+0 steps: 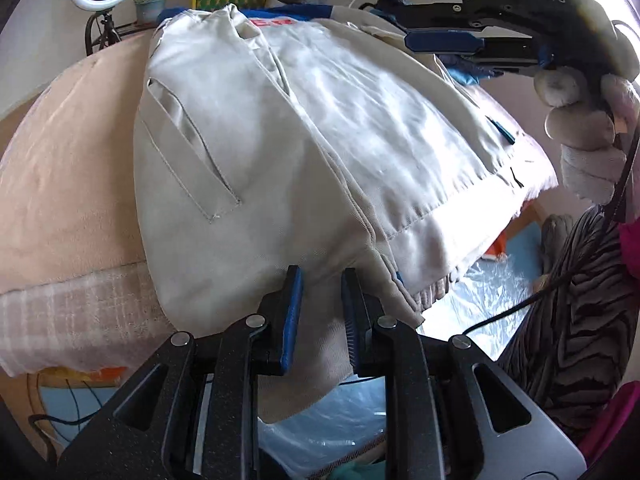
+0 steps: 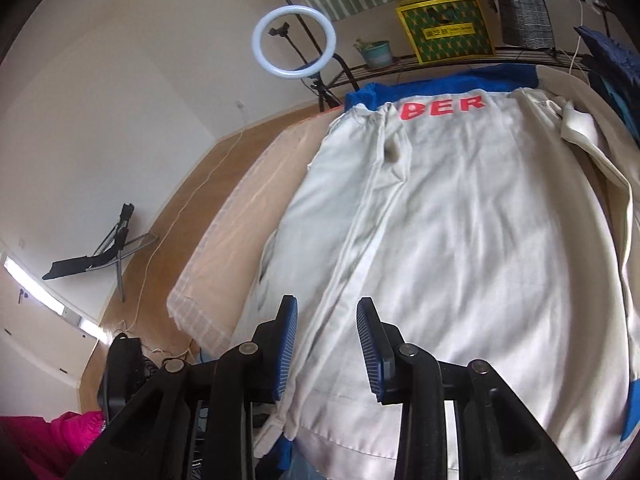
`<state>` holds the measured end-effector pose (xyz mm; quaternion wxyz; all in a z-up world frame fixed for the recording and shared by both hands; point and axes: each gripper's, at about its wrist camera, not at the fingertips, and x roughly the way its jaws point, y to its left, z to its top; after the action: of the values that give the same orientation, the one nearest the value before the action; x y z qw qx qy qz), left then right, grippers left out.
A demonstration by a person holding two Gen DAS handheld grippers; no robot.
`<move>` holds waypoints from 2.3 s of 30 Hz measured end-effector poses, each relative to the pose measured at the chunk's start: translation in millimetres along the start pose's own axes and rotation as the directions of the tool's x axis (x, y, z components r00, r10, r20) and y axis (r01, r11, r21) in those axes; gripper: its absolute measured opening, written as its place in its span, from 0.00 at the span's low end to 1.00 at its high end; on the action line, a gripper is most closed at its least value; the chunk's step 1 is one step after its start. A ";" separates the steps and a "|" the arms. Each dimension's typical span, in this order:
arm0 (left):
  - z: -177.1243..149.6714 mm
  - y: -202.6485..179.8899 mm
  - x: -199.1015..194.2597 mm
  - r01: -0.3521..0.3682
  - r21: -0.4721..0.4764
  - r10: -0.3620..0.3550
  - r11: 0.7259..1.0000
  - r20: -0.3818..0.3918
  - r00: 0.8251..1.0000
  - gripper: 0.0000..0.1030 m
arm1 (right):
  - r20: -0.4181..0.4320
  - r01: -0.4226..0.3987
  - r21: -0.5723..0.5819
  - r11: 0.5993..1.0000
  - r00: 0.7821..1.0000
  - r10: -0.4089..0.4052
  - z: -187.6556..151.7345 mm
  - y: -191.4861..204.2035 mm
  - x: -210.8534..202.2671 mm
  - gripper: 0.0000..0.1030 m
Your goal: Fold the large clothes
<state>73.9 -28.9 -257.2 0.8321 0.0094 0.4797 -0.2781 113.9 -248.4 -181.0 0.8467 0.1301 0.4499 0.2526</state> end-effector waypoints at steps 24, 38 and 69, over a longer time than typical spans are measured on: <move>82.8 -61.5 -29.6 0.117 -0.013 -0.115 0.993 0.111 0.987 0.38 | 0.176 0.240 0.191 0.952 0.946 -0.274 -20.8 -126.5 -168.0 0.52; 119.7 -97.9 9.7 0.117 0.028 -0.119 0.993 0.056 0.991 0.42 | 0.052 0.351 0.378 0.857 0.916 -0.398 -56.1 -258.8 -180.0 0.54; 153.6 -93.6 65.9 0.169 -0.019 -0.170 0.985 -0.020 0.985 0.42 | 0.228 0.579 0.223 0.784 0.751 -0.620 -12.7 -225.1 -250.5 0.00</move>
<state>176.9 -181.3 -203.8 0.8004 -0.0356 0.4899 -0.3437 56.2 -573.7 -114.5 0.9278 0.0723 0.3556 -0.0864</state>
